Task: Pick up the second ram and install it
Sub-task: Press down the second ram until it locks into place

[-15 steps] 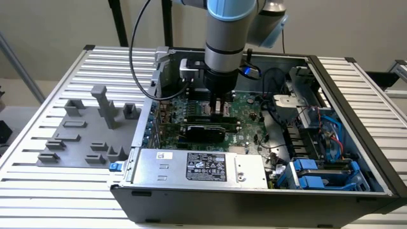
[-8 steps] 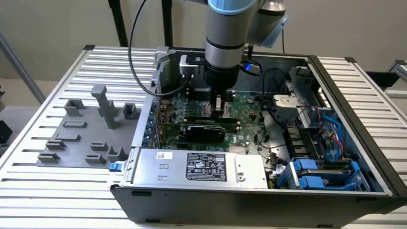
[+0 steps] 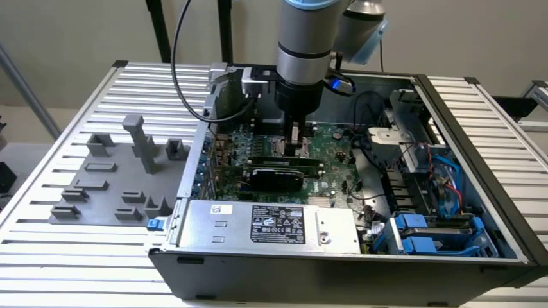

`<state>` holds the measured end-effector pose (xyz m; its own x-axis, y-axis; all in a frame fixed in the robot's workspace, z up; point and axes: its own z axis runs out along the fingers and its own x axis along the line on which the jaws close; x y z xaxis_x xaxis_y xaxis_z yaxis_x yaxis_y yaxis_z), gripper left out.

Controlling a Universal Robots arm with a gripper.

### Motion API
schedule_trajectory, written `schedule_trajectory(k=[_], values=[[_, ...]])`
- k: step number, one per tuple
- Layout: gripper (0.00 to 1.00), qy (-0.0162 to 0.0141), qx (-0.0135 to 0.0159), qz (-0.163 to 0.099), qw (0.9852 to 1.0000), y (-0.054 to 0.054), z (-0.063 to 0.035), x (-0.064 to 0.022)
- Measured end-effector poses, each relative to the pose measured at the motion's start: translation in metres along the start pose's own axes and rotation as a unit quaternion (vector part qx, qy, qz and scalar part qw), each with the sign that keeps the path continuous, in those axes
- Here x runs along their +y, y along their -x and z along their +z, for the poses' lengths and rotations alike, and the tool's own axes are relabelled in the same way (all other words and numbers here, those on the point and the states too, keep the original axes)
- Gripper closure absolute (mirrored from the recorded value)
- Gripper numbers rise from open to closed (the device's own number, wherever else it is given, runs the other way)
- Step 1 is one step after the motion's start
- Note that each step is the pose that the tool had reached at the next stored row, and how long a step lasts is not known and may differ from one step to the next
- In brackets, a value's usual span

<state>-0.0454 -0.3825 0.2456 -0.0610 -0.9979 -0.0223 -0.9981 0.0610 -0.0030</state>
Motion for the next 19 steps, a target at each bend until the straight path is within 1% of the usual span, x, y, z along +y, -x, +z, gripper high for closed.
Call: schedule_trajectory(k=[12, 15, 18, 19], values=[[1.00, 0.0001, -0.0001, 0.000, 1.0000, 0.0000, 0.0001, 0.0003], [1.00, 0.0001, 0.0000, 0.000, 1.0000, 0.0020, 0.0029, 0.0006], [1.00, 0.0000, -0.0003, 0.000, 1.0000, 0.0051, 0.0077, 0.0008], [1.00, 0.0004, 0.0000, 0.000, 1.0000, 0.0054, 0.0088, 0.0008]])
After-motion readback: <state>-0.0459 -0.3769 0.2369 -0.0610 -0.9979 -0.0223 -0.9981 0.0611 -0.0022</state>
